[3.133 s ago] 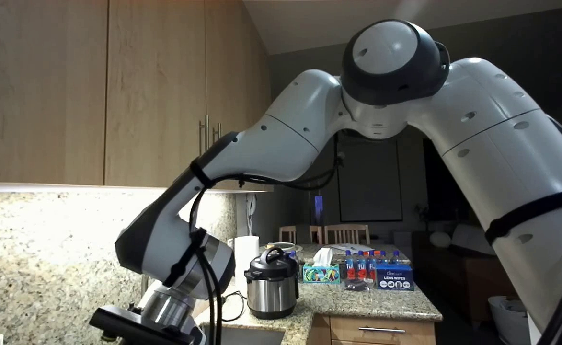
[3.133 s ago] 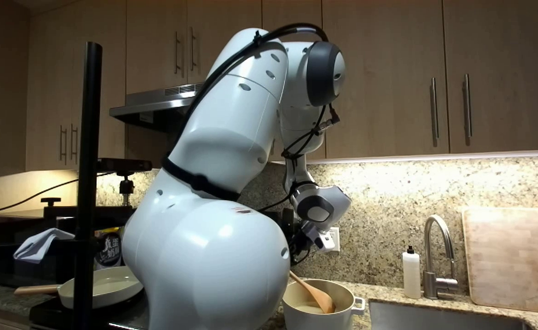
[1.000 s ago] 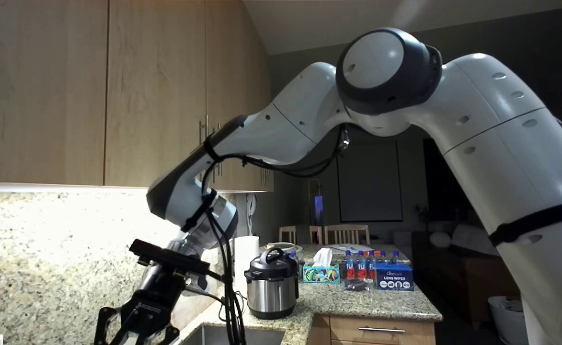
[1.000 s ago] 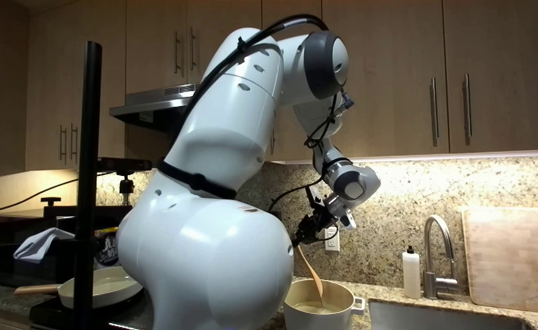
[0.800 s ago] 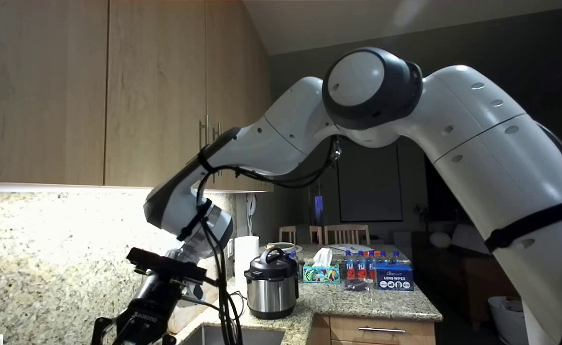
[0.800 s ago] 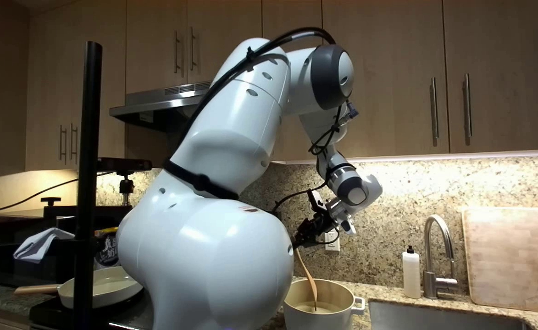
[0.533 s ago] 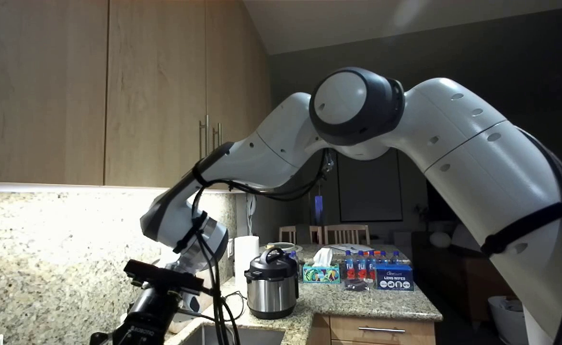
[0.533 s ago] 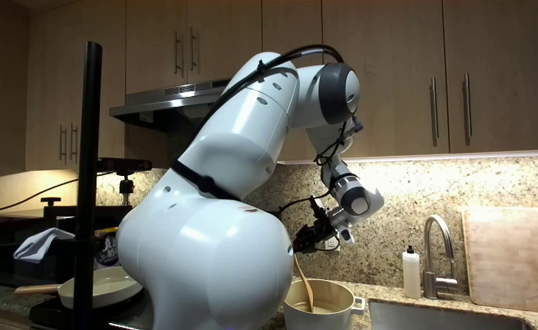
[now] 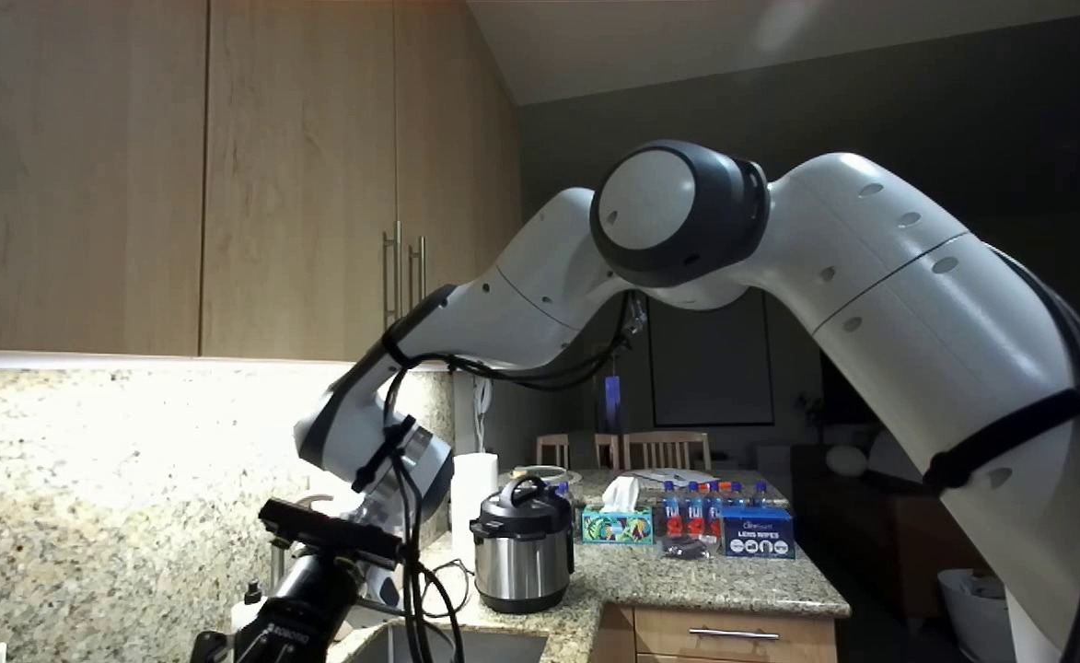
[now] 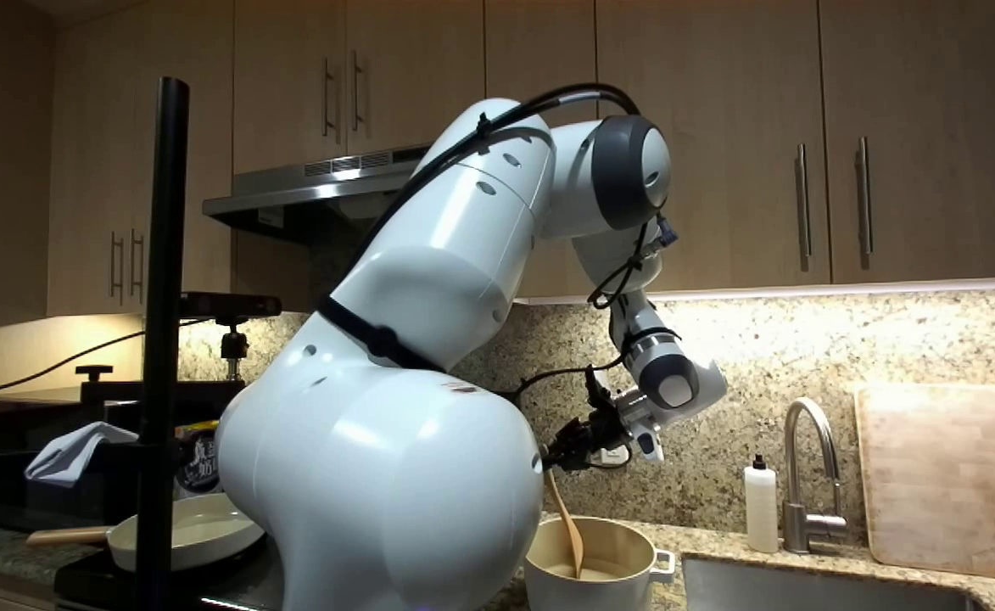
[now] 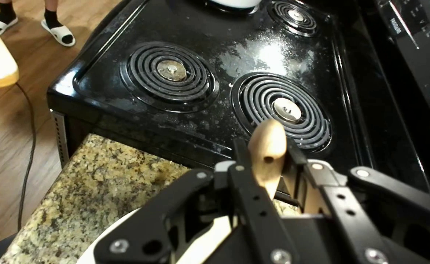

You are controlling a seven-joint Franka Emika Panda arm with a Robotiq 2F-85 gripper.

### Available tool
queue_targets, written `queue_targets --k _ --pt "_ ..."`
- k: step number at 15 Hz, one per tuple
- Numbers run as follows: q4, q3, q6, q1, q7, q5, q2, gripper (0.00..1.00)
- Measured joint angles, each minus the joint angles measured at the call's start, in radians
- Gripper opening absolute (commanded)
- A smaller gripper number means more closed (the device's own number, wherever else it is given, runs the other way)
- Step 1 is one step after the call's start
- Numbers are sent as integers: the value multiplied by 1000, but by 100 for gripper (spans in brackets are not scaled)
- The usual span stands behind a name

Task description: Use the spatula to stir the pot

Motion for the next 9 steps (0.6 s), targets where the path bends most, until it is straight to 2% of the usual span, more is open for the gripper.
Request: queue_targets --k 9 --pt "-151 -39 64 -2 0 99 -84 9"
